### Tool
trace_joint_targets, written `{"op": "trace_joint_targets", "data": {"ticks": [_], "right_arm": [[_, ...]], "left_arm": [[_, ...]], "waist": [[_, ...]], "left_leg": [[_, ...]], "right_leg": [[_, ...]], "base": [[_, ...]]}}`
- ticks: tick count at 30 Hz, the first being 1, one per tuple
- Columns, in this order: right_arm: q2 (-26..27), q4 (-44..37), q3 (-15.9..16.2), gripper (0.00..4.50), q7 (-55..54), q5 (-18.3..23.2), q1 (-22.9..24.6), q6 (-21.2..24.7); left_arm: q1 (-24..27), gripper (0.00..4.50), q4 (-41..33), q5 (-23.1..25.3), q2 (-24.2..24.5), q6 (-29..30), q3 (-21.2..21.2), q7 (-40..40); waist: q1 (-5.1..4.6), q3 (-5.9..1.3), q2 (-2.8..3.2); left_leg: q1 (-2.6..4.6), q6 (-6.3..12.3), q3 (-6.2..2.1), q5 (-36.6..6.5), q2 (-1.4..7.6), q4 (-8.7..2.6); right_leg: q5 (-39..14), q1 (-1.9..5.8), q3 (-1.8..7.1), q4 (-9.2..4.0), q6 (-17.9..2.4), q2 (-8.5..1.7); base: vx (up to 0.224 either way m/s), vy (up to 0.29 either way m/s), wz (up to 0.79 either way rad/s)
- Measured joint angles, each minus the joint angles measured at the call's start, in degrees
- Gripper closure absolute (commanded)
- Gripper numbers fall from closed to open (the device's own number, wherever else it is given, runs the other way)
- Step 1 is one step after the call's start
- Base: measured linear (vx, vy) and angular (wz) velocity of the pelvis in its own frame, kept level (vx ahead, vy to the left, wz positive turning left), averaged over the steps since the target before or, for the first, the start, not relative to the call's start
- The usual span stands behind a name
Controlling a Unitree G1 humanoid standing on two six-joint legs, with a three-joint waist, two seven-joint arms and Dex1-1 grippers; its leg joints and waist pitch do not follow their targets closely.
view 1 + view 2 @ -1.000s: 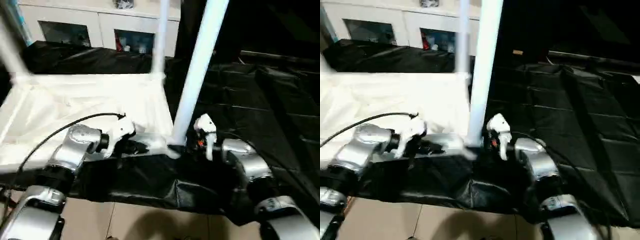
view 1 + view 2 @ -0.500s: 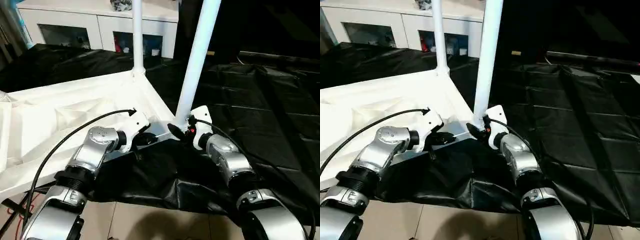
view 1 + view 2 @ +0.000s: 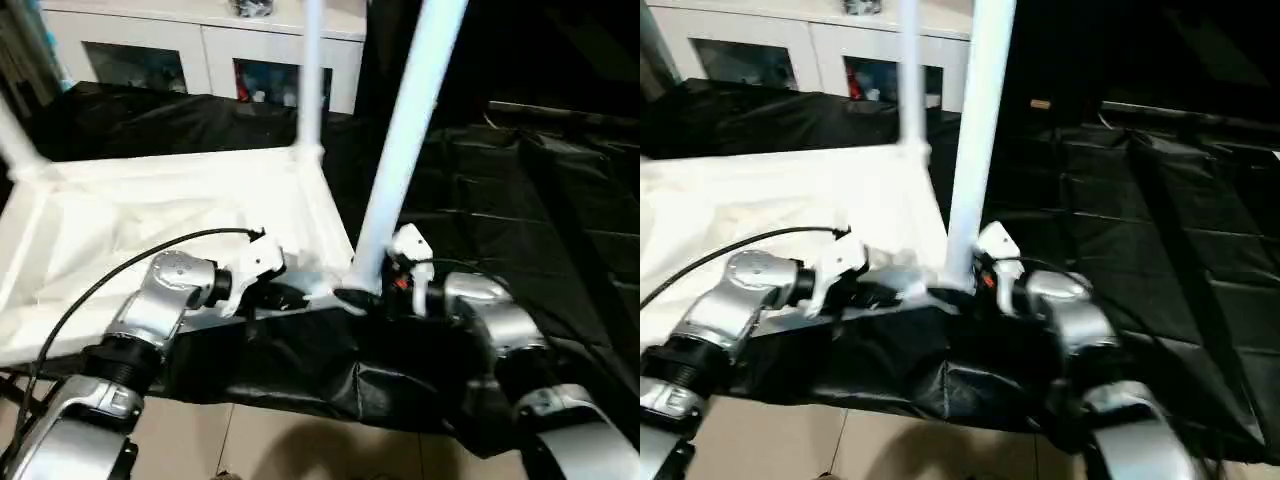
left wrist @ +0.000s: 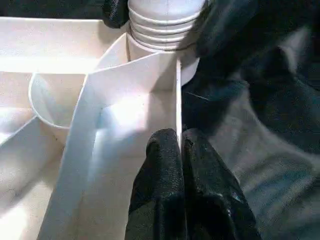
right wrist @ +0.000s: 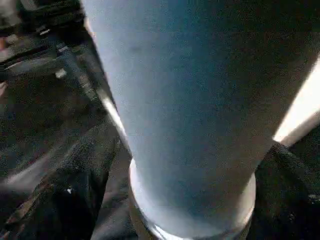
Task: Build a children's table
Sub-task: Rotate leg to tighten
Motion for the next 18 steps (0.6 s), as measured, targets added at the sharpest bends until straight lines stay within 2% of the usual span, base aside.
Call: {"op": "trace_joint_targets", "data": {"ticks": [1, 3, 6, 7, 15, 18], "right_arm": [[-0.32, -0.08, 0.16, 0.93, 0.96, 0.0, 0.0, 0.43], [-0.48, -0.33, 0.33, 1.3, 1.69, 0.0, 0.01, 0.65], [-0.67, -0.85, 0.48, 1.39, 1.92, 0.0, 0.12, 1.17], [-0.69, -1.06, 0.51, 1.61, 2.09, 0.04, 0.18, 1.5], [-0.25, -2.09, 0.18, 1.76, 1.49, 0.02, 0.89, 2.25], [2.02, -0.7, -1.94, 1.78, -4.27, -0.03, 1.06, 1.78]], "left_arm": [[-0.16, 4.5, 0.6, 0.01, 0.19, -0.7, -0.17, -0.71], [-0.46, 4.5, 1.24, -0.09, 0.45, -1.12, -0.39, -1.41], [-0.6, 4.5, 1.55, -0.36, 0.69, -1.47, -0.48, -2.28], [-0.63, 4.5, 1.62, -0.37, 0.74, -1.49, -0.48, -2.52], [-1.15, 4.5, 2.93, -0.43, 0.14, -2.35, -0.37, -2.94], [-1.14, 4.5, 3.23, -0.11, -0.63, -1.37, 0.31, 0.72]], "waist": [[0.13, -0.01, -0.01], [0.17, 0.01, -0.03], [0.2, 0.01, -0.04], [0.2, 0.01, -0.04], [0.24, 0.0, -0.04], [0.0, -0.03, -0.1]], "left_leg": [[0.04, 0.0, 0.02, 0.0, 0.0, 0.0], [0.05, -0.01, 0.02, 0.0, 0.01, 0.03], [0.03, -0.01, 0.02, 0.0, 0.0, 0.03], [0.03, -0.01, 0.02, 0.0, 0.0, 0.03], [0.06, -0.01, 0.02, 0.0, 0.01, 0.03], [0.2, -0.03, 0.01, 0.01, 0.0, 0.04]], "right_leg": [[0.0, 0.03, 0.01, 0.0, 0.0, 0.0], [0.0, 0.04, 0.02, 0.0, 0.01, 0.0], [-0.01, 0.04, 0.02, 0.0, 0.01, -0.01], [-0.01, 0.04, 0.02, 0.0, 0.01, -0.01], [-0.01, 0.06, 0.02, 0.01, 0.01, -0.01], [-0.15, 0.16, 0.03, 0.02, 0.25, -0.01]], "base": [[0.0, 0.0, 0.0], [0.0, 0.0, 0.0], [0.0, 0.0, 0.0], [0.0, 0.0, 0.0], [0.0, 0.0, 0.0], [0.0, 0.0, 0.0]]}}
